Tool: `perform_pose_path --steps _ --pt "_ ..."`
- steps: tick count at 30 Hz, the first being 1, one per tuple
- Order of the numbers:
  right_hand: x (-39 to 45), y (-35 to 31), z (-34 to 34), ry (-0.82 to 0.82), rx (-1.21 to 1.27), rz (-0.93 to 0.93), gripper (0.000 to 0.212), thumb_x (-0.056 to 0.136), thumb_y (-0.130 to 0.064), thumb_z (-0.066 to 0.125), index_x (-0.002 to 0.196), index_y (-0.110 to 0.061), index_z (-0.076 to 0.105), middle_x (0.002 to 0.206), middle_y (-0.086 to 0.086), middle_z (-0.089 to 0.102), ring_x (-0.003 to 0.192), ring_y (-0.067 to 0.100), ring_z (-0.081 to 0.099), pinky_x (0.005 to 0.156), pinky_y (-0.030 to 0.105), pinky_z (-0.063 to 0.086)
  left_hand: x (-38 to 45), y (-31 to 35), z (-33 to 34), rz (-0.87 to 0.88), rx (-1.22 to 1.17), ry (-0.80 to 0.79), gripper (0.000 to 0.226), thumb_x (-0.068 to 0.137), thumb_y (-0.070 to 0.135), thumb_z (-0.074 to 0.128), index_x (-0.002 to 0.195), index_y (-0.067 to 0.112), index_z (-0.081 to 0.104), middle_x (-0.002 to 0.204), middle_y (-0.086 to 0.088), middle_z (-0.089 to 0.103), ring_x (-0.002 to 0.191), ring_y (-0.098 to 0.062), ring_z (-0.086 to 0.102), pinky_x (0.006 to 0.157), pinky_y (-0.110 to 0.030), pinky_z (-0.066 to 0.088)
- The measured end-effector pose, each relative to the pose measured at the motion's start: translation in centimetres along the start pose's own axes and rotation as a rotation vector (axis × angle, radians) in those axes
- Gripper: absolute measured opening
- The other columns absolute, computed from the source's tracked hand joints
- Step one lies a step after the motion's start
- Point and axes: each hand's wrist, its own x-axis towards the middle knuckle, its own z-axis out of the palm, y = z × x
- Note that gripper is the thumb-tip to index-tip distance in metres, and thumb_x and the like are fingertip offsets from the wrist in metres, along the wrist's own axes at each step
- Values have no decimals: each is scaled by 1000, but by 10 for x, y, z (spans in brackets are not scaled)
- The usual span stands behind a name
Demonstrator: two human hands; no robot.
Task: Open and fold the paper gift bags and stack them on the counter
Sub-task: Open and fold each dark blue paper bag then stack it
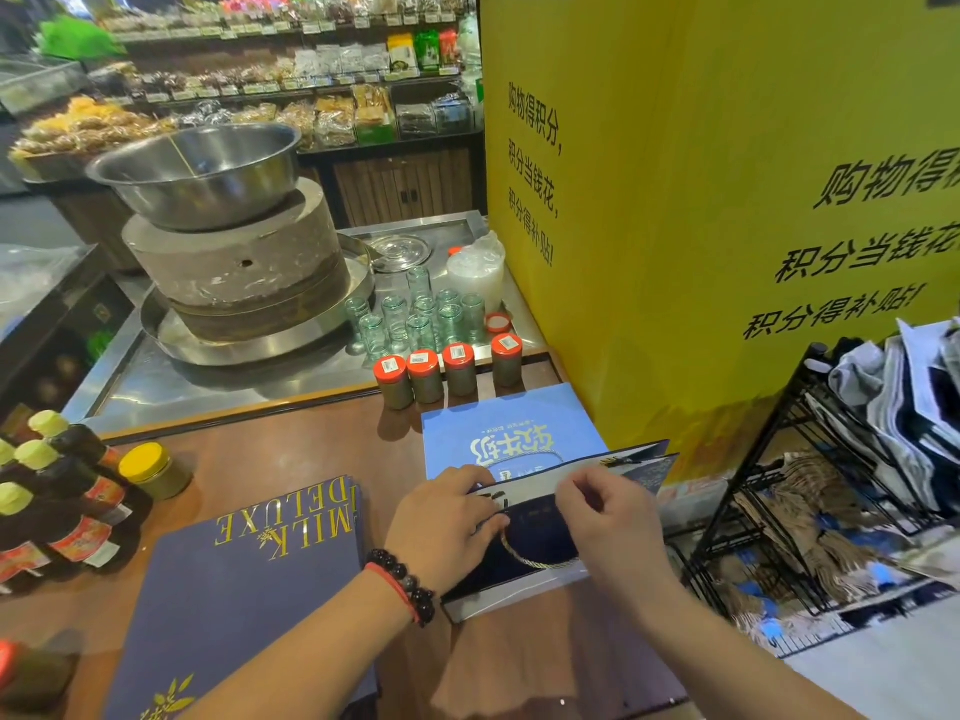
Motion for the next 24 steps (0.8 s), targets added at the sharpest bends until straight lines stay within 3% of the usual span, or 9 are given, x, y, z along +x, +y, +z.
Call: perform_pose_path --steps 2,4,6,10,13,17,21,24 --pt "17 -15 0 -151 -298 -141 24 86 -23 55 62 -20 53 63 -6 53 68 12 48 61 31 40 -2 1 1 16 6 19 37 85 47 45 72 30 75 103 13 65 76 -11 64 51 -27 47" --pt "32 -20 5 -372 -521 -148 32 88 -24 48 57 -21 43 61 -1 44 66 18 41 54 33 33 -6 1 3 30 3 31 36 86 45 46 71 28 74 104 11 65 75 -13 64 51 -27 48" --pt "42 -16 13 -535 -596 -82 36 91 -25 46 56 -21 41 63 -2 45 67 20 44 51 30 30 -8 4 4 45 2 48 35 86 43 48 72 26 74 104 9 65 72 -16 64 51 -29 49" --pt "46 -13 22 -689 -577 43 32 87 -24 53 56 -17 46 60 -1 46 65 23 46 57 29 35 -14 8 4 70 -22 76 23 83 39 56 78 27 75 105 5 66 76 -19 65 54 -31 52" --pt "47 -16 23 -722 -551 82 27 82 -21 56 56 -16 51 60 1 50 64 23 48 60 33 41 -19 9 6 81 -30 88 7 78 33 71 78 27 74 107 3 65 75 -20 64 55 -31 51" --pt "38 -15 28 -679 -625 31 19 90 -23 52 82 -12 66 86 8 66 86 27 61 71 36 48 -23 10 8 57 -15 141 25 83 40 53 77 28 74 107 5 65 76 -19 63 56 -29 50" --pt "38 -9 28 -542 -585 63 18 93 -13 45 76 -16 47 84 4 57 91 30 55 74 35 43 -25 10 9 66 -11 109 28 85 39 52 77 26 74 108 5 64 78 -20 63 57 -29 49" --pt "45 -4 18 -452 -410 105 16 94 -15 42 84 -8 52 86 10 66 86 32 57 80 44 49 -26 8 8 31 -8 97 29 86 40 50 79 27 75 109 6 62 79 -18 63 57 -30 52"
